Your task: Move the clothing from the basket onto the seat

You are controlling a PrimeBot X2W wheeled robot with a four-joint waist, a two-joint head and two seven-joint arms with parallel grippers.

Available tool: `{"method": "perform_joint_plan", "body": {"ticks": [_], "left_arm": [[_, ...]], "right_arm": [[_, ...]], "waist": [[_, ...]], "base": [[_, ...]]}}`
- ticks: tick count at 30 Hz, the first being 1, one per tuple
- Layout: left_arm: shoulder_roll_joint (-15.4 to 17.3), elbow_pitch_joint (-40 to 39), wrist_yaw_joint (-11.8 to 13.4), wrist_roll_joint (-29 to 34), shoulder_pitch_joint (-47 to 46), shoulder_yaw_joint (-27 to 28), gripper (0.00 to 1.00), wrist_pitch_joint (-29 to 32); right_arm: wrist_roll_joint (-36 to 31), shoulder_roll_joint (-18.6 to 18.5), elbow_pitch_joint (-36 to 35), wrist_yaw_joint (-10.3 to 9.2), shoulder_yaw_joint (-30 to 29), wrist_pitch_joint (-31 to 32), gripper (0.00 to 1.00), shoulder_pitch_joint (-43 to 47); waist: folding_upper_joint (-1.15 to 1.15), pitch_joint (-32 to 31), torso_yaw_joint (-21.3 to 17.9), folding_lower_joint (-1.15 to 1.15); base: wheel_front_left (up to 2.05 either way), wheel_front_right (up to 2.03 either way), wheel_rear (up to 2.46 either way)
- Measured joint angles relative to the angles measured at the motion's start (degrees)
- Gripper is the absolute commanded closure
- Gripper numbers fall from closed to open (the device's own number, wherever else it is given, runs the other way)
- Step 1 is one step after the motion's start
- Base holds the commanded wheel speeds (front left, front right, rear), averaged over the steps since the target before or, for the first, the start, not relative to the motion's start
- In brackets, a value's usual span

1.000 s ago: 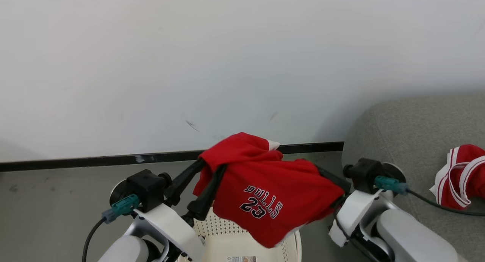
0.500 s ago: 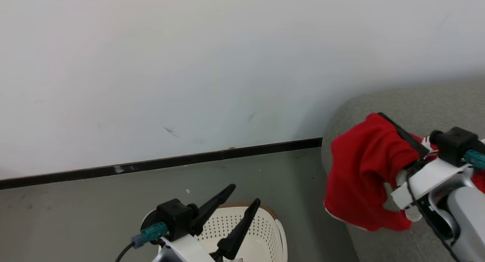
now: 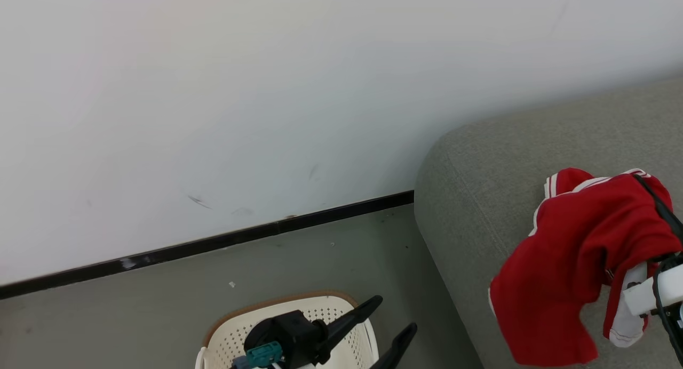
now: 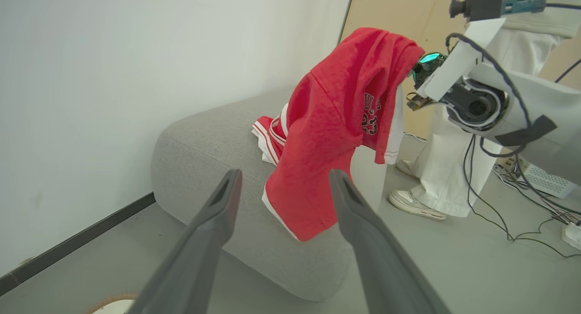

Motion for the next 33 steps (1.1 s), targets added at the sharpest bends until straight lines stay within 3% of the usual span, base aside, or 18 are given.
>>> {"method": "perform_joint_plan", "body": {"ticks": [10, 22, 33], "left_arm": [[-0.71, 0.32, -0.02, -0.34, -0.21, -2.32, 0.0, -1.46], [-0.53, 0.65, -0.35, -0.29, -0.21, -1.48, 0.0, -3.3], [0.18, -0.71, 1.68, 1.86, -0.2, 0.14, 0.0, -3.55]], "right_arm": [[-1.45, 2.12, -5.88, 0.0, -3.69, 0.09, 1.0, 5.4], [-0.66, 2.3, -10.49, -0.01, -1.26, 1.55, 1.0, 6.26], [4.63, -2.87, -10.23, -0.01, 1.37, 6.72, 1.0, -11.37]], "waist": [[0.0, 0.11, -4.53, 0.0], [0.0, 0.98, -8.64, 0.0], [0.0, 4.01, -9.7, 0.0]], "base": [[0.0, 0.0, 0.0], [0.0, 0.0, 0.0], [0.0, 0.0, 0.0]]}}
